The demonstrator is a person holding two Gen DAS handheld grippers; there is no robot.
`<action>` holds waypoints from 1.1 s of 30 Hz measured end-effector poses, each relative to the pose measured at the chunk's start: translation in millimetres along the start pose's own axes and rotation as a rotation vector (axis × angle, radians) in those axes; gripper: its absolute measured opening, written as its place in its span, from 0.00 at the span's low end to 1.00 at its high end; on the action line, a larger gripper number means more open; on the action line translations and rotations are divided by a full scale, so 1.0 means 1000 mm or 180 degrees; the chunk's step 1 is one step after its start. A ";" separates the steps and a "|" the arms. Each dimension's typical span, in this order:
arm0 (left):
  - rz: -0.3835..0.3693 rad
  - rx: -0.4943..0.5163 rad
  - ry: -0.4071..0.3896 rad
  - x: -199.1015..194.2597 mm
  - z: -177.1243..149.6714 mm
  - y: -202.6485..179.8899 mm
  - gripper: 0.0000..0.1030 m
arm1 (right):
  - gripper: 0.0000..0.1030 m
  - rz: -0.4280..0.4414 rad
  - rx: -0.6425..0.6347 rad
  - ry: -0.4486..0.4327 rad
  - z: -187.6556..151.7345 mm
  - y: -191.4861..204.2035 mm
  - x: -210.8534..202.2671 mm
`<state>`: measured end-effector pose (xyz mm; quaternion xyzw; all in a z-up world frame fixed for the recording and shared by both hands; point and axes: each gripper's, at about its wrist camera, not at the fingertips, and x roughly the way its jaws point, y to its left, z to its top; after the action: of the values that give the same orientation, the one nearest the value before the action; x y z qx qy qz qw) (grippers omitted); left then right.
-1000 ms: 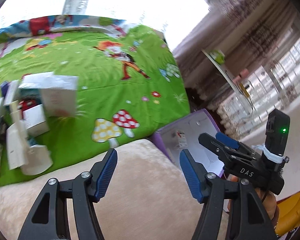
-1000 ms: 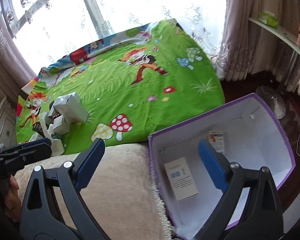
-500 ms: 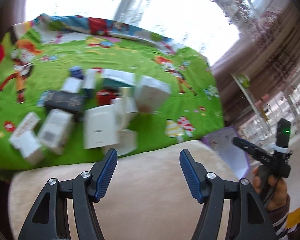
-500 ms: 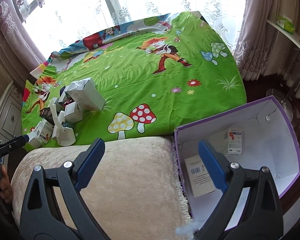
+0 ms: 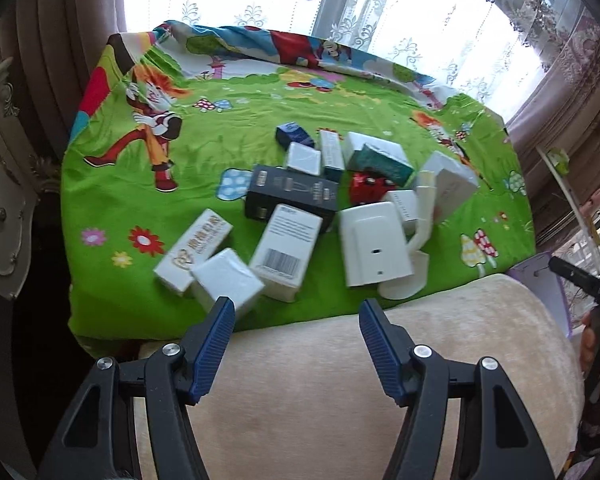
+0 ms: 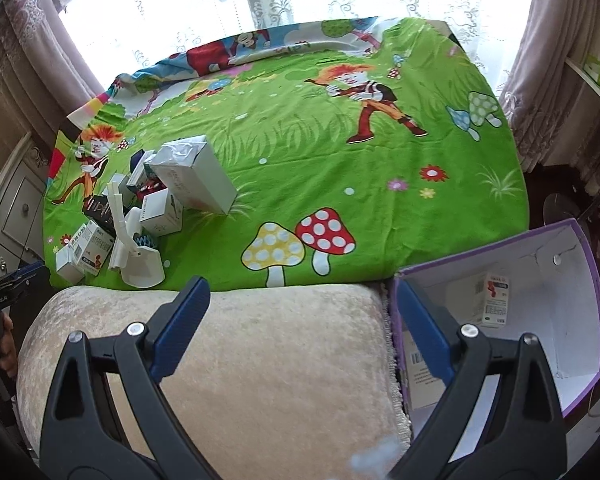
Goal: Organize rigid objects
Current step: 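Return both grippers to the pile of boxes on the bed, then grasp the small white box with the left gripper while the right gripper grasps the wrapped white box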
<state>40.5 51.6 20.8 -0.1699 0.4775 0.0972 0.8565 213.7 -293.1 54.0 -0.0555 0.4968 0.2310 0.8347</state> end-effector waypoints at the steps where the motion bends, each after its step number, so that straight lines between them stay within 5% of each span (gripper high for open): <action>1: 0.0066 0.0051 0.0004 0.001 0.001 0.002 0.64 | 0.93 0.0011 -0.0024 0.0011 0.002 0.003 0.002; 6: 0.0342 0.0435 0.0054 0.012 0.006 0.007 0.64 | 0.93 0.0026 -0.0086 0.0051 0.010 0.015 0.012; 14: 0.0441 0.0831 0.0290 0.038 0.010 0.015 0.64 | 0.93 0.0089 -0.0118 0.0119 0.027 0.037 0.029; 19: 0.0460 0.0943 0.0322 0.045 0.010 0.020 0.63 | 0.93 0.0159 -0.0154 0.0198 0.036 0.055 0.044; 23: 0.0462 0.1077 0.0346 0.047 0.009 0.018 0.48 | 0.93 0.0187 -0.0150 0.0196 0.045 0.068 0.051; 33: 0.0342 0.1117 0.0339 0.044 0.004 0.017 0.46 | 0.93 0.0293 -0.0133 0.0202 0.069 0.107 0.071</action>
<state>61.1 69.5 -17.7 0.0030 0.5402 0.0489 0.8401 250.4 -152.5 41.9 -0.0572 0.5201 0.2775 0.8057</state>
